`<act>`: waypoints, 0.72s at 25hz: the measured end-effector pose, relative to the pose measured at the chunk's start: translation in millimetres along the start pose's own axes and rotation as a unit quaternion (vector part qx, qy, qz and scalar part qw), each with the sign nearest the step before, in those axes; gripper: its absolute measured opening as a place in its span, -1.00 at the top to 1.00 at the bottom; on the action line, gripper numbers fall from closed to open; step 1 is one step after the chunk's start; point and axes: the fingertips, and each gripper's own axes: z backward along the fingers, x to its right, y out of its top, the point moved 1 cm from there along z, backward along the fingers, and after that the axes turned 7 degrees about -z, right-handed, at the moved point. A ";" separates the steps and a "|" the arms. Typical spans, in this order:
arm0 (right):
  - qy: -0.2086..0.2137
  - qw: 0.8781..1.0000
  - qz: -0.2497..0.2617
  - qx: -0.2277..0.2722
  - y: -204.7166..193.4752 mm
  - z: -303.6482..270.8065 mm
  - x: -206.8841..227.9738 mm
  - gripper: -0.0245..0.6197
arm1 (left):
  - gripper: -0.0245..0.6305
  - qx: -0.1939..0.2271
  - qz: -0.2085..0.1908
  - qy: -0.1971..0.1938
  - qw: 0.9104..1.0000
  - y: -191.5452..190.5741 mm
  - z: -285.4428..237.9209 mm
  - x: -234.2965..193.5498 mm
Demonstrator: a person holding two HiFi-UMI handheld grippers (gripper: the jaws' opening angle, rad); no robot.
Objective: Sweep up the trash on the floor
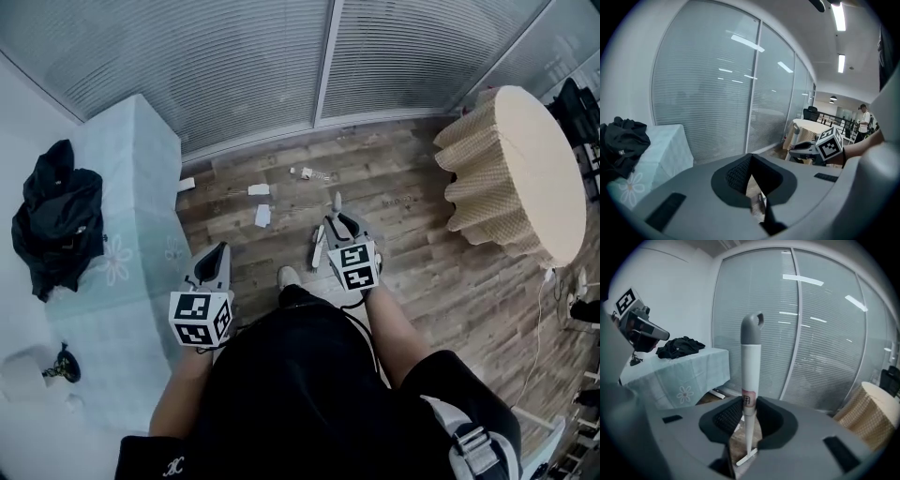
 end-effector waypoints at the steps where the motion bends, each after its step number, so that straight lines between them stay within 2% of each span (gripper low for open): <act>1: 0.004 1.000 0.002 0.002 5.0 -9.4 -0.3 0.61 | 0.94 -0.005 -0.003 0.000 1.000 1.5 -6.0 -4.0; 9: 0.030 0.999 0.004 0.022 43.0 -65.9 2.6 0.61 | 0.94 -0.025 -0.020 0.006 0.999 14.5 -45.8 -29.8; 18: 0.057 0.998 0.012 0.020 70.2 -98.9 5.0 0.61 | 0.94 -0.018 0.015 0.037 0.999 16.6 -60.6 -50.1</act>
